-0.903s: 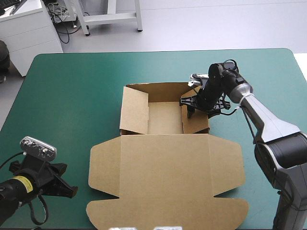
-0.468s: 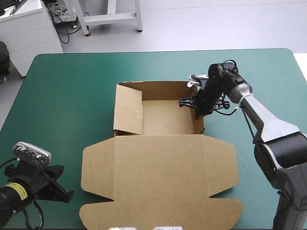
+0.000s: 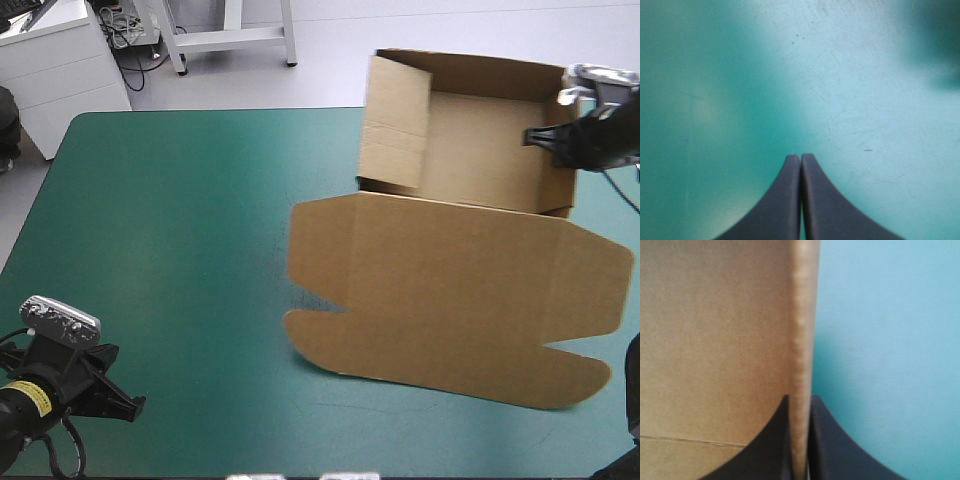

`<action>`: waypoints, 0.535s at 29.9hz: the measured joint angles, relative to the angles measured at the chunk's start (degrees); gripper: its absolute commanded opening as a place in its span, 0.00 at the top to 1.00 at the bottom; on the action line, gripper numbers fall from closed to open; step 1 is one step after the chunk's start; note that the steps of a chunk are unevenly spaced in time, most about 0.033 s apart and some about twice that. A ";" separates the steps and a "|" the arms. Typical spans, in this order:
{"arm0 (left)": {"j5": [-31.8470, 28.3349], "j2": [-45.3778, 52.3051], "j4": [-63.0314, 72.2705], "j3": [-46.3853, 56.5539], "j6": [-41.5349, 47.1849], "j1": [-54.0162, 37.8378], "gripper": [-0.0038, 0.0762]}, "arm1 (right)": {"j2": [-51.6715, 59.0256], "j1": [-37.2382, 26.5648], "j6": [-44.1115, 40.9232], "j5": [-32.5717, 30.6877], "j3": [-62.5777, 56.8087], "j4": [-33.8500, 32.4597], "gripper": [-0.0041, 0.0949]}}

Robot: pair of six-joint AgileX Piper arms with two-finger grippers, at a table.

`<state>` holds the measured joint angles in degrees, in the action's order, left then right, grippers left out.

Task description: Fold the box

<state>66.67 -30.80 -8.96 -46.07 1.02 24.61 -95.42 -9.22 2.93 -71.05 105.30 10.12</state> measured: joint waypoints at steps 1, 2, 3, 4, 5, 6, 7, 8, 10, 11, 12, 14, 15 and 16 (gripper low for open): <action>0.00 0.00 0.00 0.00 0.00 0.00 0.99 | 0.29 -3.15 0.46 -0.16 0.00 -0.34 0.97; 0.00 0.00 0.00 0.00 0.00 0.00 0.99 | 0.36 -6.08 0.92 -0.23 0.00 -0.76 0.97; 0.00 0.00 0.00 0.00 0.00 0.00 0.99 | 0.36 -8.24 1.19 -0.23 0.00 -1.02 0.97; 0.00 0.00 0.00 0.00 0.00 0.00 0.99 | 0.27 -10.77 1.34 -0.23 0.00 -1.21 0.97; 0.00 0.00 0.00 0.00 0.00 0.00 0.99 | 0.05 -13.07 1.42 -0.23 0.00 -1.29 0.97; 0.00 0.00 0.00 0.00 0.00 0.00 0.99 | -0.25 -15.10 1.46 -0.23 0.00 -1.27 0.97; 0.00 0.00 0.00 0.00 0.00 0.00 0.99 | -0.59 -16.87 1.53 -0.23 0.00 -1.30 0.97; 0.00 0.00 0.00 0.00 0.00 0.00 0.99 | -1.06 -18.10 1.62 -0.23 0.00 -1.34 0.97; 0.00 0.00 0.00 0.00 0.00 0.00 0.99 | -2.28 -20.48 1.95 -0.23 0.00 -1.36 0.97; 0.00 0.00 0.00 0.00 0.00 0.00 0.99 | -2.89 -21.36 2.09 -0.23 0.00 -1.36 0.97; 0.00 0.00 0.00 0.00 0.00 0.00 0.99 | -3.55 -21.94 2.16 -0.06 0.00 -1.36 0.97; -0.20 0.00 0.00 0.00 0.00 0.00 0.99 | -5.48 -23.05 2.47 0.43 0.00 -1.36 0.97; -0.31 0.00 0.00 0.00 0.00 0.00 0.99 | -6.53 -23.39 2.51 0.74 0.00 -1.36 0.97; -0.45 0.00 -0.08 0.00 0.00 0.00 0.99 | -7.60 -23.63 2.51 1.08 0.00 -1.36 0.97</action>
<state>66.22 -30.80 -9.04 -46.07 1.02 24.61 -103.02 -32.85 5.45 -69.98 105.30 8.76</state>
